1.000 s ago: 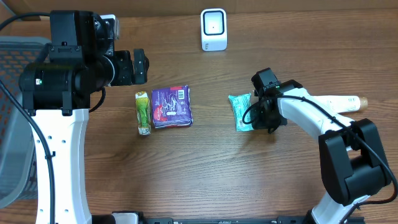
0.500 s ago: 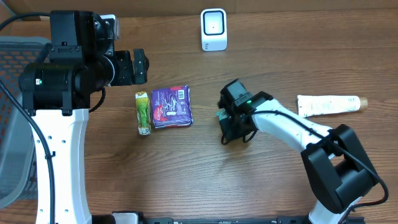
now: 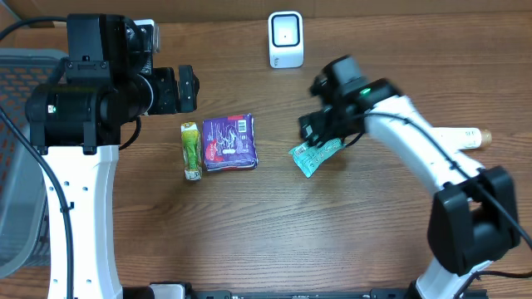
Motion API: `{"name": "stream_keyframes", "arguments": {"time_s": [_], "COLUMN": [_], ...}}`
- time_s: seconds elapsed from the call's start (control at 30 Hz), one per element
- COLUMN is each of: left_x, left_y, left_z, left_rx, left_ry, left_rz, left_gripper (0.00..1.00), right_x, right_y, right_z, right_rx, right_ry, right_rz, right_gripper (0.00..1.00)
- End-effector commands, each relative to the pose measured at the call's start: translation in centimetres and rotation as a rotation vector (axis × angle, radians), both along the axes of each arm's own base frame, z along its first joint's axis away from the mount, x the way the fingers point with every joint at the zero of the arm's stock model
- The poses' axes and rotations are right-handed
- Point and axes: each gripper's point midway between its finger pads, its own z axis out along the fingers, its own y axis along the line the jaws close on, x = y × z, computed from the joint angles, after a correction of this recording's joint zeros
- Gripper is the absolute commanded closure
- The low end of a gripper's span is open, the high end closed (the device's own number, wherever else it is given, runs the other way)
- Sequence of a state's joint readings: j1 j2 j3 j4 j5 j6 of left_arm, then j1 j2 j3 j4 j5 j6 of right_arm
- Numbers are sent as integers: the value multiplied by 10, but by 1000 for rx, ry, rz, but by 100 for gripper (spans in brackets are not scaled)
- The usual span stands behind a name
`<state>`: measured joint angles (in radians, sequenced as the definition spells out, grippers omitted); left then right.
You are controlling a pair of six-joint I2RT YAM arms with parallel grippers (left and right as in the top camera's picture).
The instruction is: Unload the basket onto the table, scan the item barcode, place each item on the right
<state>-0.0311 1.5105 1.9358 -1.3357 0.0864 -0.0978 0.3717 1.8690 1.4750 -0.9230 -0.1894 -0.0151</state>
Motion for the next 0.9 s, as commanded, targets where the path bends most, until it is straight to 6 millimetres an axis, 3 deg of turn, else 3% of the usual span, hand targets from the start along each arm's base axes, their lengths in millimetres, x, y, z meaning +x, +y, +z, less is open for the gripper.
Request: {"name": "stream_keyframes", "arguments": {"time_s": [0.0,0.17,0.33,0.53,0.87], "left_x": [2,2,2,2,2], "left_y": [-1,-1,-1,-1,-1], "left_z": [1,1,1,1,1], "left_rx": [5,5,5,5,5], "left_ry": [-5,-5,-5,-5,-5], "left_rz": [-8,-8,-8,-9,-8], "left_gripper": [0,0,0,1,1], "right_x": [12,17,15,10,-1], "right_y": [-26,-41,-35,-27,-13], "right_z": [8,-1,-19,-58,-80], "right_rx": [74,262,418,449,490], "right_ry": [-26,15,71,164,243], "right_rz": [104,152,196,192,201], "right_gripper": [0,0,0,0,7]}}
